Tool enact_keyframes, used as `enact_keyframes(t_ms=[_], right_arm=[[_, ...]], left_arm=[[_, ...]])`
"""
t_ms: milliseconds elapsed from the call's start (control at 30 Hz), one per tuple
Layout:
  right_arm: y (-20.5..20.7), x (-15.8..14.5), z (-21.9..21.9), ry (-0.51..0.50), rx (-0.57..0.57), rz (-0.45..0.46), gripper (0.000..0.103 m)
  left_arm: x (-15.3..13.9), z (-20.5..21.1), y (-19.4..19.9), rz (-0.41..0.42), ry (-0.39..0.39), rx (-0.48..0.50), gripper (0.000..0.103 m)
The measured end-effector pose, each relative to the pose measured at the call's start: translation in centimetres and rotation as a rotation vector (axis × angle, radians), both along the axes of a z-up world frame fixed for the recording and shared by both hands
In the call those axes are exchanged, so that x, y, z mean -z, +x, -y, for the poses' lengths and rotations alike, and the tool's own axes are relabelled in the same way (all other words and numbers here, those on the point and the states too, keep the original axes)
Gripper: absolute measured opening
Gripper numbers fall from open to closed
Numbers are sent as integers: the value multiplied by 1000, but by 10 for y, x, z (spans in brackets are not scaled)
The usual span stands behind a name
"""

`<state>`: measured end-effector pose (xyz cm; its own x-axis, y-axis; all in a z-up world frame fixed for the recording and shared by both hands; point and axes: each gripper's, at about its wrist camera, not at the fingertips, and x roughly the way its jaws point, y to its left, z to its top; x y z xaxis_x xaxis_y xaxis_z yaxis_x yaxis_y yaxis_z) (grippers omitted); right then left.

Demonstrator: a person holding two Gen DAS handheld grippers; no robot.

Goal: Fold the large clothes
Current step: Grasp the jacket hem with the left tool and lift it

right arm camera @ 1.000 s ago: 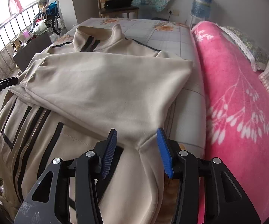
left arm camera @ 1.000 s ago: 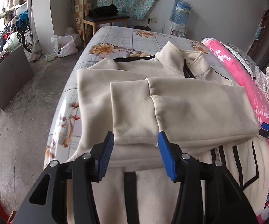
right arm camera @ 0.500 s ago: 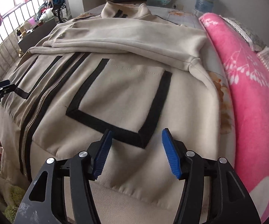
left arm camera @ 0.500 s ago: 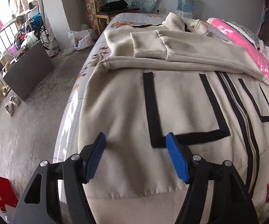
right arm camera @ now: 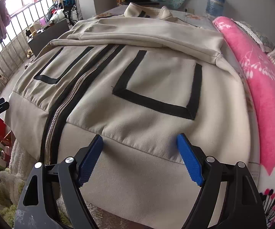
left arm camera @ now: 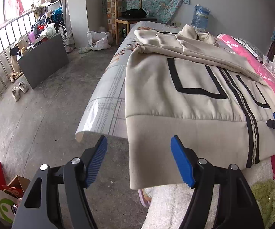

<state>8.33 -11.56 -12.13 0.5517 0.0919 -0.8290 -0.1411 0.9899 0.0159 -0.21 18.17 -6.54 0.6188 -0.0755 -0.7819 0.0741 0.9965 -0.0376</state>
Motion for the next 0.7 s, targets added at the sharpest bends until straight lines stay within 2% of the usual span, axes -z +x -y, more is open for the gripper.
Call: enact_keyframes(t_ms=[100, 167, 267, 467, 533, 567, 700], right_arm=[[1, 2, -1, 1, 2, -6, 77], [0, 4, 0, 14, 6, -11, 77], [1, 4, 2, 28, 9, -16, 77], [0, 4, 1, 27, 10, -14, 77], [0, 4, 1, 27, 11, -14, 77], [0, 5, 1, 26, 11, -15, 77], [-2, 7, 1, 19, 9, -13, 77]], left_arm=[[7, -12, -5, -21, -85, -13, 63], [13, -18, -4, -44, -174, -18, 57], [25, -23, 2, -89, -310, 8, 54], [49, -31, 20, -171, -550, 53, 53], [53, -31, 24, -195, -571, 50, 51], [50, -30, 22, -191, -572, 61, 47], [29, -22, 11, -132, -570, 137, 45]])
